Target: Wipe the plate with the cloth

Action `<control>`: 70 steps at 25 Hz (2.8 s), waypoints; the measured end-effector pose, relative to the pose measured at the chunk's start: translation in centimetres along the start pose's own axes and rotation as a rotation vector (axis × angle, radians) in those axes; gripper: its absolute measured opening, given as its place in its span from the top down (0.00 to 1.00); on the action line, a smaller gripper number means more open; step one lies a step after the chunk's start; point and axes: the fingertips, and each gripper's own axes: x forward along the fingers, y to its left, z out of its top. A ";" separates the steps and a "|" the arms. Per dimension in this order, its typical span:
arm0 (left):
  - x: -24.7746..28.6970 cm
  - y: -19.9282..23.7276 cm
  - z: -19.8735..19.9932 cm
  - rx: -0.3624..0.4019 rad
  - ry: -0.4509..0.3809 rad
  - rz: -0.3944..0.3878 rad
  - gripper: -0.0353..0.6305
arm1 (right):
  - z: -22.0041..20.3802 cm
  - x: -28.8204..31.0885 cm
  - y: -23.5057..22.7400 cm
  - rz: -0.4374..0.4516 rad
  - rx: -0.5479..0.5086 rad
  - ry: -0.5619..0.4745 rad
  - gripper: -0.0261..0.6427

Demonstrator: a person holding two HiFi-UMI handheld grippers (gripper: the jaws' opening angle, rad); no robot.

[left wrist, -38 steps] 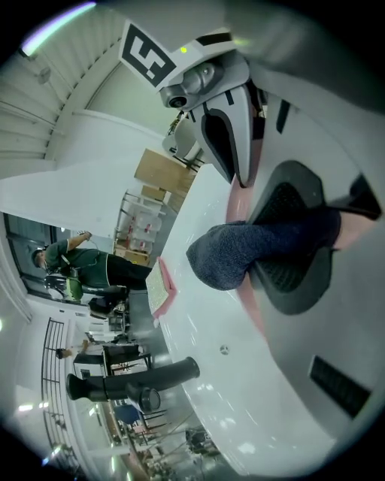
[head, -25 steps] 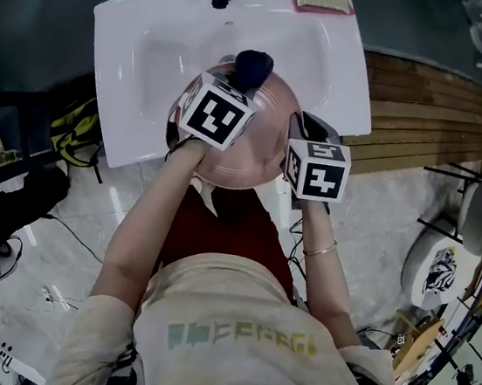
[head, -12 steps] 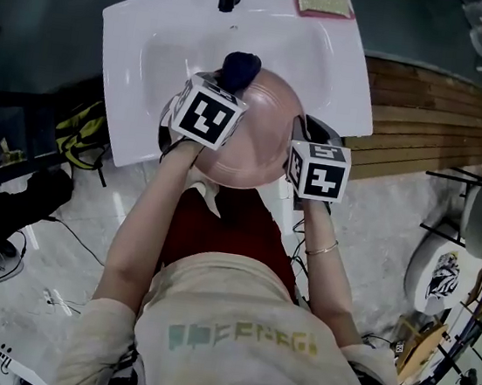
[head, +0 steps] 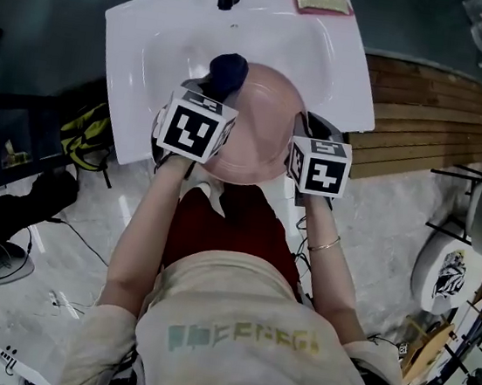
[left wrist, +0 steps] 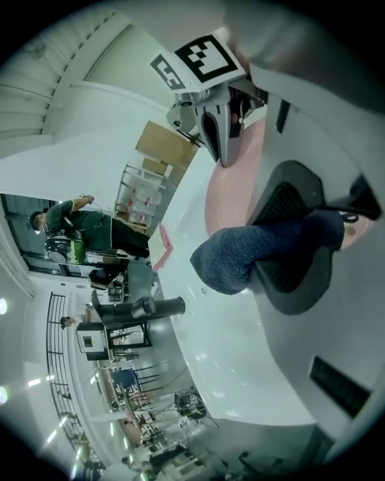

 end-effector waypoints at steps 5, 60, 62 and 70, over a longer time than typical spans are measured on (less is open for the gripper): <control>0.4 -4.5 0.3 -0.004 -0.012 -0.134 0.83 | 0.2 0.3 0.2 0.003 0.005 -0.005 0.87; 1.1 -2.1 -3.5 -0.063 0.063 -0.129 0.83 | 0.0 0.8 1.3 -0.013 -0.016 -0.018 0.87; 0.9 -1.7 -3.4 -0.059 0.064 -0.112 0.83 | 0.0 0.7 1.4 -0.014 -0.018 -0.018 0.87; 0.0 0.7 -3.6 -0.004 0.100 -0.003 0.83 | 0.2 0.6 1.4 -0.016 -0.012 -0.021 0.87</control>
